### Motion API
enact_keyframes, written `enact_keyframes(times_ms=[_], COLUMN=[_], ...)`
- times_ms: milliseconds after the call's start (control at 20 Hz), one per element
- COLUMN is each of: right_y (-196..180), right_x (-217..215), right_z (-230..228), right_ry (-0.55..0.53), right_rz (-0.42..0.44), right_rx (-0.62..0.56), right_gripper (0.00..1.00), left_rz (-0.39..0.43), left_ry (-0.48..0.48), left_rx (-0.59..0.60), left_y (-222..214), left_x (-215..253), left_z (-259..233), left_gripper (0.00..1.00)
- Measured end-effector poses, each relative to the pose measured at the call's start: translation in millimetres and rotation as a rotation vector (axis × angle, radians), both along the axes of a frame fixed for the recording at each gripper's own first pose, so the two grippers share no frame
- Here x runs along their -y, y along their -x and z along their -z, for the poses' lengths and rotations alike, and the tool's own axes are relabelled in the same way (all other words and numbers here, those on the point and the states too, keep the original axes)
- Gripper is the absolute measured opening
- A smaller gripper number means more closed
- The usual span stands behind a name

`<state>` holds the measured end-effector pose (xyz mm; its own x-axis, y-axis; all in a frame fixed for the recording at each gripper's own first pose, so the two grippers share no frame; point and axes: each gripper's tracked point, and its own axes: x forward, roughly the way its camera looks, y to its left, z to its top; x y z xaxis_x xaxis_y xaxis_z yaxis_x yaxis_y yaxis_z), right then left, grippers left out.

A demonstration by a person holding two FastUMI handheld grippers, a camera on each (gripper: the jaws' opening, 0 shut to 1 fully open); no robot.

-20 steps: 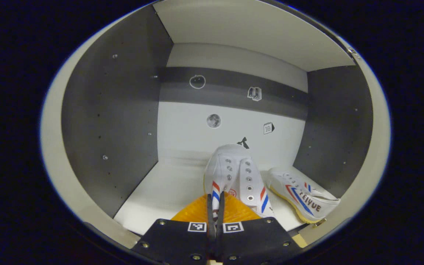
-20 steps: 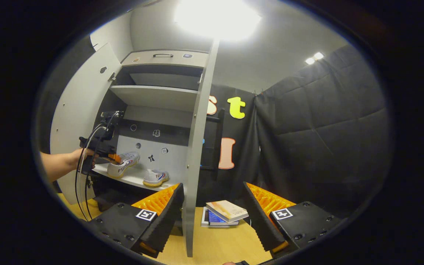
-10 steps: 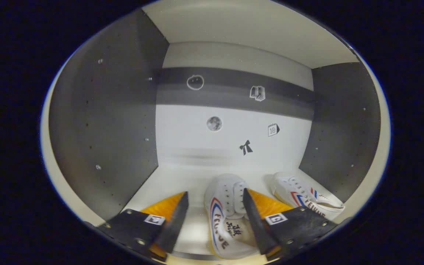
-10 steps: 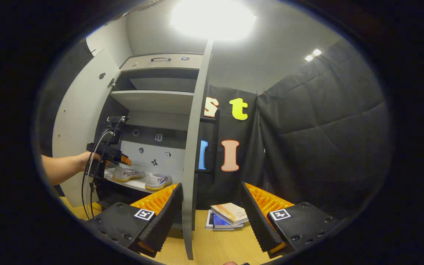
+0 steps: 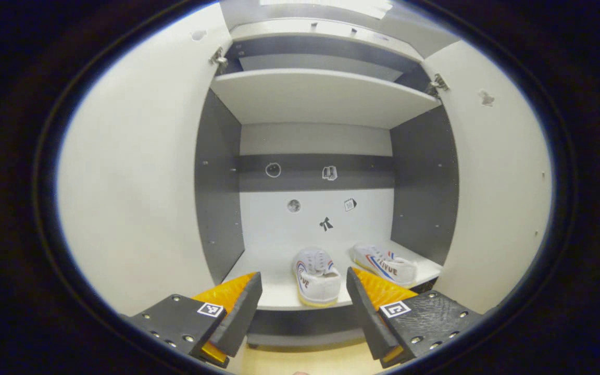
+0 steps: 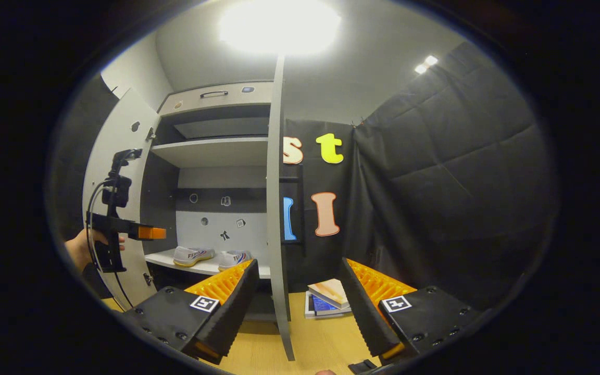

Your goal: Grab one shoe with the right hand and put it into the shoe cabinet, grab the other shoe with the left hand and put it into the shoe cabinet; then close the right door with the right hand and the left door with the left hand.

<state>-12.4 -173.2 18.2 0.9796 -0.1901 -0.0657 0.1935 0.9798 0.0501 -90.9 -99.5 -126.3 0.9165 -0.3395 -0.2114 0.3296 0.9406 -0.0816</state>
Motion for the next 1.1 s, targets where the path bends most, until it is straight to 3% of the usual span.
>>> enact_keyframes(times_ms=[50, 250, 450, 550, 650, 700, 750, 800, 900, 950, 1100], right_y=[3, 12, 9, 0, -13, -19, -24, -29, -42, -49, -68], right_x=[1, 12, 30, 36, 47, 53, 60, 68, 77, 79, 71], right_z=[0, -7, -13, -15, -15, -16, -16, -16, -17, -17, -15], right_ry=[-0.005, 0.002, 0.010, 0.008, 0.020, 0.025, 0.032, 0.037, 0.023, 0.008, -0.024], right_rz=[0.005, 0.047, 0.110, 0.131, 0.166, 0.188, 0.214, 0.245, 0.283, 0.290, 0.256], right_rx=[-0.012, -0.034, -0.046, -0.052, -0.061, -0.069, -0.075, -0.079, -0.090, -0.100, -0.122], right_gripper=[0.97, 0.96, 0.96, 0.94, 0.92, 0.95, 0.92, 0.95, 0.92, 0.92, 0.95], left_rz=[0.000, -0.007, -0.019, -0.019, -0.032, -0.043, -0.055, -0.072, -0.098, -0.111, -0.153], left_ry=[0.003, 0.028, 0.033, 0.012, -0.001, -0.006, -0.010, -0.017, -0.020, -0.021, -0.041], left_rx=[0.005, 0.005, 0.033, 0.010, 0.001, 0.001, 0.005, 0.007, 0.025, 0.037, 0.042], left_y=[18, 85, 145, 168, 185, 190, 196, 199, 205, 206, 206], left_x=[-9, -42, -76, -88, -102, -109, -118, -126, -144, -154, -181], left_z=[-5, -18, -25, -18, -17, -16, -16, -16, -20, -23, -23], left_gripper=[0.92, 0.96, 0.92, 0.96, 0.95, 0.95, 0.92, 0.95, 0.89, 0.95, 0.92])
